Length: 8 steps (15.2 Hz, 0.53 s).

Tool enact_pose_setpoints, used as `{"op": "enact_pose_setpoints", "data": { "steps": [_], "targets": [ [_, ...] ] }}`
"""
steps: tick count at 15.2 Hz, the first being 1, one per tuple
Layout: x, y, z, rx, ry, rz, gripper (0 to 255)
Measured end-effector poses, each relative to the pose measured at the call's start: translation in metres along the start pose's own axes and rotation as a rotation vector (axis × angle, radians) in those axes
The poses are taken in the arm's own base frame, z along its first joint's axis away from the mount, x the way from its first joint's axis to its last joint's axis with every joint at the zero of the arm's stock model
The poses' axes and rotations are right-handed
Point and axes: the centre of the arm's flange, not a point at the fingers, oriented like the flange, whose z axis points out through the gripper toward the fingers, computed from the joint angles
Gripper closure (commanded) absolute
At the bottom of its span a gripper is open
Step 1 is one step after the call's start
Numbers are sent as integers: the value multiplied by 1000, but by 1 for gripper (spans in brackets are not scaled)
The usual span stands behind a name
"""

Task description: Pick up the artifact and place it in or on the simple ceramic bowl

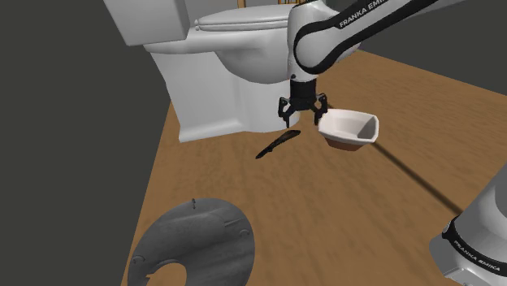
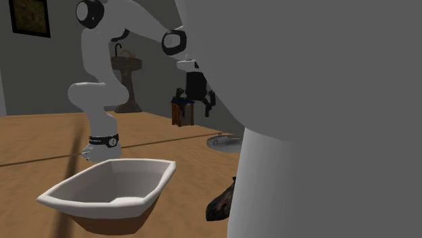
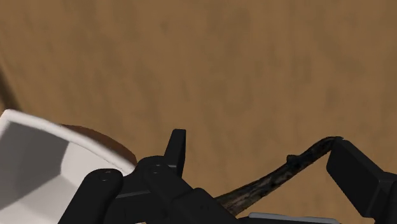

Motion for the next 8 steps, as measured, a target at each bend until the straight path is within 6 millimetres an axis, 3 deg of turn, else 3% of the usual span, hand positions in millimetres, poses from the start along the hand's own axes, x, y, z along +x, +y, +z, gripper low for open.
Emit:
{"op": "enact_pose_setpoints", "data": {
  "steps": [8],
  "targets": [
    [71, -40, 63, 15, -12, 275, 0]
  ]
}}
